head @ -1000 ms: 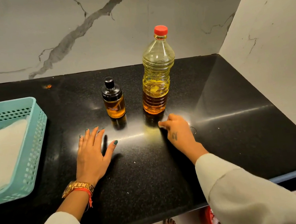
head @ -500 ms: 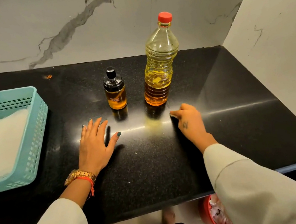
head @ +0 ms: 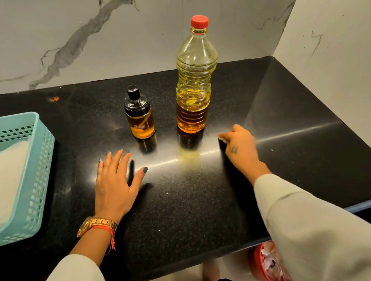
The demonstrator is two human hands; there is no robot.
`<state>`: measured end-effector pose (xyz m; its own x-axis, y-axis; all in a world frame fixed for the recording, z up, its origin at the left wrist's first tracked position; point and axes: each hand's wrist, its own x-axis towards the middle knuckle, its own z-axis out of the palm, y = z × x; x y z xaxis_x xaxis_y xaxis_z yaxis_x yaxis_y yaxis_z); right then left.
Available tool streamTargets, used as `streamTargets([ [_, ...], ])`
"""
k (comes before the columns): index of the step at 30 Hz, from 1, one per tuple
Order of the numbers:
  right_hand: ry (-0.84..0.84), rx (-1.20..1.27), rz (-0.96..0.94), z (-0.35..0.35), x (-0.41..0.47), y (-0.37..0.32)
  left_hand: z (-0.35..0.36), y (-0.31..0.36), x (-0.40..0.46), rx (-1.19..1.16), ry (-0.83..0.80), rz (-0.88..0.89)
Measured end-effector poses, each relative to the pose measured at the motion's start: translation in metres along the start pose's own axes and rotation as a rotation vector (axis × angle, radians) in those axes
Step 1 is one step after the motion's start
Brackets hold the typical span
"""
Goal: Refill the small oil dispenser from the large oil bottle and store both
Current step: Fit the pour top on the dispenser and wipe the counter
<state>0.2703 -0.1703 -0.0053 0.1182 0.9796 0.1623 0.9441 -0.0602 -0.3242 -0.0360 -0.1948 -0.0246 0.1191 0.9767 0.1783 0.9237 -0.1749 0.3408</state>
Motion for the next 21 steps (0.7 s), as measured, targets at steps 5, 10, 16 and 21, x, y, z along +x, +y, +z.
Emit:
streamTargets([
  [5, -0.077, 0.155, -0.218, 0.009, -0.038, -0.027, 0.0, -0.001, 0.0, -0.006, 0.002, -0.011],
  [10, -0.009, 0.2, -0.139, -0.007, -0.053, 0.015, 0.001, -0.002, 0.0, -0.002, 0.008, -0.008],
  [16, 0.002, 0.02, -0.045, 0.007, 0.015, -0.004, 0.001, -0.002, 0.001, -0.015, 0.001, -0.016],
  [21, -0.088, 0.135, -0.235, 0.011, -0.011, -0.034, 0.001, -0.002, 0.001, -0.02, -0.003, -0.019],
])
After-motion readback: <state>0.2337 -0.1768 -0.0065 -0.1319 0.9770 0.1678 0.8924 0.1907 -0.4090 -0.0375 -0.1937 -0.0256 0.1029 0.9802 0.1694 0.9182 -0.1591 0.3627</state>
